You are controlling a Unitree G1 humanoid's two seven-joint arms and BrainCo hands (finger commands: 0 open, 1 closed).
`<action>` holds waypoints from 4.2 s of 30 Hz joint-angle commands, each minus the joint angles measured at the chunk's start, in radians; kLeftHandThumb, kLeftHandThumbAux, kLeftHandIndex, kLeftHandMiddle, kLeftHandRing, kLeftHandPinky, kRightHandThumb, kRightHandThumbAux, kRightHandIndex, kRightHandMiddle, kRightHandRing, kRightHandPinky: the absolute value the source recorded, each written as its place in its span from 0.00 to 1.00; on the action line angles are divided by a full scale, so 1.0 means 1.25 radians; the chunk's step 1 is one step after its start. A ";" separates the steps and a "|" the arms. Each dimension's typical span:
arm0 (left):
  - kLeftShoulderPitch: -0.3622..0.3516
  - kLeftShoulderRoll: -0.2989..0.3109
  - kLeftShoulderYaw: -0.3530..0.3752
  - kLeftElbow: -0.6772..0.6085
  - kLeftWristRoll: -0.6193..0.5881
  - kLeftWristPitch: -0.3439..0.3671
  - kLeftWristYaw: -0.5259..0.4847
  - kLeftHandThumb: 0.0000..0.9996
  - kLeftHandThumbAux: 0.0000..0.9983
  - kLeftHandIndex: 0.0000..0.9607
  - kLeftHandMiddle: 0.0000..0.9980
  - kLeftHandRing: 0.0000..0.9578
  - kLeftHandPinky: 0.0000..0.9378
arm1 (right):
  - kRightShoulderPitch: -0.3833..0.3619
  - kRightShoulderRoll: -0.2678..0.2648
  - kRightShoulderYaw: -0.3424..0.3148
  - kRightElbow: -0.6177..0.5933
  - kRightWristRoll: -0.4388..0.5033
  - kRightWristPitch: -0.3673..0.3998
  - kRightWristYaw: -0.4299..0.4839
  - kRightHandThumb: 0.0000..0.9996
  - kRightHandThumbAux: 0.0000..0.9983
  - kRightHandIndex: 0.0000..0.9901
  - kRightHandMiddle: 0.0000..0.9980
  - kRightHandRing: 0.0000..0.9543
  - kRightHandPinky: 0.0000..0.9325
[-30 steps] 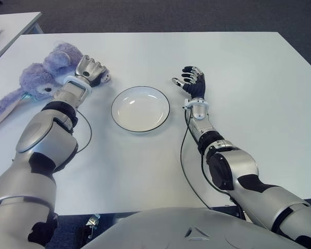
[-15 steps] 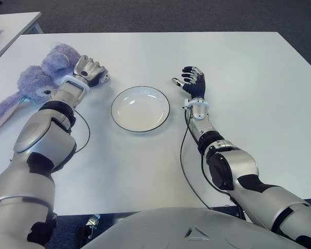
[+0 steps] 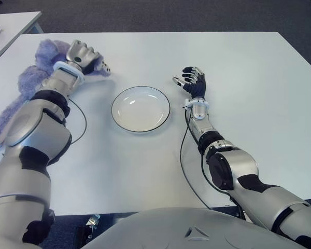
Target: Put the doll into the plate.
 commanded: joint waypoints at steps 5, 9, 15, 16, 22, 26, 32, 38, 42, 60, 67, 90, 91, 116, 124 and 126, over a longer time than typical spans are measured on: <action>-0.079 0.029 0.039 -0.028 -0.025 -0.016 0.017 0.85 0.67 0.41 0.55 0.83 0.84 | 0.155 0.069 -0.010 0.107 0.004 0.097 -0.003 0.07 0.93 0.36 0.37 0.38 0.33; -0.097 0.034 0.058 -0.039 -0.038 -0.042 0.037 0.85 0.67 0.41 0.55 0.84 0.85 | 0.154 0.069 -0.011 0.107 0.005 0.098 -0.001 0.08 0.94 0.35 0.36 0.38 0.34; -0.119 0.023 0.074 -0.046 -0.047 -0.052 0.041 0.85 0.67 0.41 0.54 0.84 0.83 | 0.154 0.070 -0.014 0.108 0.008 0.099 0.001 0.09 0.95 0.35 0.36 0.39 0.34; -0.122 0.021 0.077 -0.047 -0.047 -0.052 0.041 0.85 0.67 0.41 0.54 0.84 0.83 | 0.154 0.070 -0.014 0.108 0.008 0.100 0.001 0.10 0.95 0.35 0.36 0.39 0.34; -0.138 0.015 0.075 -0.053 -0.035 -0.058 0.053 0.85 0.67 0.41 0.54 0.85 0.86 | 0.154 0.069 -0.013 0.108 0.007 0.101 0.003 0.10 0.94 0.35 0.36 0.39 0.32; -0.150 0.008 0.073 -0.059 -0.034 -0.067 0.060 0.85 0.67 0.41 0.54 0.85 0.85 | 0.154 0.069 -0.014 0.109 0.007 0.102 0.009 0.09 0.95 0.34 0.35 0.37 0.31; -0.157 -0.003 0.065 -0.069 -0.025 -0.077 0.087 0.85 0.67 0.41 0.54 0.85 0.85 | 0.154 0.071 -0.017 0.108 0.010 0.099 0.012 0.10 0.96 0.34 0.35 0.37 0.32; -0.165 -0.024 0.044 -0.067 -0.002 -0.070 0.113 0.85 0.67 0.41 0.54 0.85 0.85 | 0.154 0.071 -0.017 0.108 0.009 0.095 0.012 0.10 0.96 0.34 0.36 0.37 0.34; -0.169 -0.039 0.038 -0.078 0.003 -0.070 0.121 0.85 0.67 0.41 0.54 0.85 0.83 | 0.155 0.071 -0.016 0.108 0.009 0.094 0.012 0.12 0.95 0.34 0.36 0.38 0.34; -0.156 -0.106 0.022 -0.181 0.028 -0.061 0.071 0.85 0.67 0.42 0.54 0.81 0.81 | 0.155 0.068 -0.013 0.109 0.004 0.093 0.018 0.11 0.94 0.34 0.36 0.38 0.32; -0.136 -0.107 0.011 -0.277 0.050 -0.039 0.013 0.85 0.67 0.42 0.54 0.79 0.81 | 0.153 0.069 -0.017 0.109 0.009 0.098 0.022 0.13 0.95 0.35 0.36 0.37 0.32; -0.101 -0.076 -0.004 -0.451 0.123 -0.073 -0.019 0.86 0.67 0.46 0.48 0.61 0.69 | 0.151 0.069 -0.020 0.110 0.009 0.095 0.029 0.13 0.96 0.34 0.36 0.38 0.32; -0.100 -0.075 -0.003 -0.454 0.125 -0.074 -0.020 0.86 0.66 0.48 0.47 0.60 0.70 | 0.151 0.069 -0.020 0.110 0.010 0.095 0.029 0.13 0.96 0.34 0.36 0.37 0.31; 0.027 -0.014 0.075 -0.705 0.086 -0.090 -0.170 0.85 0.67 0.42 0.58 0.76 0.83 | 0.150 0.065 -0.014 0.110 0.004 0.102 0.030 0.05 0.97 0.31 0.34 0.34 0.30; 0.081 -0.002 0.120 -0.814 0.070 -0.085 -0.266 0.85 0.66 0.46 0.50 0.81 0.87 | 0.150 0.065 -0.011 0.110 0.002 0.098 0.028 0.06 0.96 0.33 0.35 0.36 0.31; 0.095 -0.004 0.131 -0.837 0.069 -0.078 -0.288 0.85 0.66 0.46 0.49 0.82 0.87 | 0.150 0.065 -0.010 0.110 0.000 0.099 0.027 0.06 0.96 0.33 0.36 0.36 0.31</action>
